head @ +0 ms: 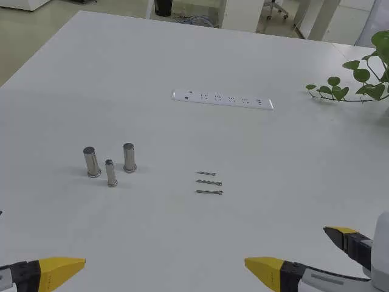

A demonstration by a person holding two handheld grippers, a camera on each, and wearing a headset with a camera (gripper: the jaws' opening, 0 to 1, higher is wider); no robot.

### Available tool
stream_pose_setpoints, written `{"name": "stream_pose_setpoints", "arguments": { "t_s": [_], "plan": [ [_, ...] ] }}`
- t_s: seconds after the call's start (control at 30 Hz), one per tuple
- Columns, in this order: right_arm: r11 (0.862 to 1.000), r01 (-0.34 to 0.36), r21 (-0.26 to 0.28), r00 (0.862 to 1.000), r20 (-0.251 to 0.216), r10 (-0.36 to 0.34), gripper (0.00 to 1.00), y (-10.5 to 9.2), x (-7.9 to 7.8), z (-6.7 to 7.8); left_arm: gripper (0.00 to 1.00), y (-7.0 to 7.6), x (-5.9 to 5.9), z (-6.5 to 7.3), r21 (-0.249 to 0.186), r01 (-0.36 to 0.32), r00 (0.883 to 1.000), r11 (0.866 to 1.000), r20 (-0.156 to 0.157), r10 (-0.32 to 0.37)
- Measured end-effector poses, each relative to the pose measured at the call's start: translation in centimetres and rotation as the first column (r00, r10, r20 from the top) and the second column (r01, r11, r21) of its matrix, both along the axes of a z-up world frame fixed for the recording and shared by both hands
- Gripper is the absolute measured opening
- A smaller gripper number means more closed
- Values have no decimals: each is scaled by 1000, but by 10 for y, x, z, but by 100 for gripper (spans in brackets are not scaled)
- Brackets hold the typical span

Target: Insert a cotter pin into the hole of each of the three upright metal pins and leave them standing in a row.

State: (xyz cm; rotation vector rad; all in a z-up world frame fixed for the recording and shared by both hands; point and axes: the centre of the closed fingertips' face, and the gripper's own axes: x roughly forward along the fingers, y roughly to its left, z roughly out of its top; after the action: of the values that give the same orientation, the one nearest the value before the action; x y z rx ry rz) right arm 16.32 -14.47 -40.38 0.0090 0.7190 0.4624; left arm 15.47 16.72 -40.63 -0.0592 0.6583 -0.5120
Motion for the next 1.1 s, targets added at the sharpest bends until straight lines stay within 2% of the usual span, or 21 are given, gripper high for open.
{"name": "stream_pose_setpoints", "arguments": {
  "t_s": [0.47,1.1],
  "plan": [
    [1000,18,7,1000,1,-18,94,-1,1,2,94,4,7,3,3,-10,1000,1000,7,10],
    [1000,16,5,1000,2,-16,94,0,2,4,93,10,5,4,5,-17,1000,1000,9,17]
  ]
}}
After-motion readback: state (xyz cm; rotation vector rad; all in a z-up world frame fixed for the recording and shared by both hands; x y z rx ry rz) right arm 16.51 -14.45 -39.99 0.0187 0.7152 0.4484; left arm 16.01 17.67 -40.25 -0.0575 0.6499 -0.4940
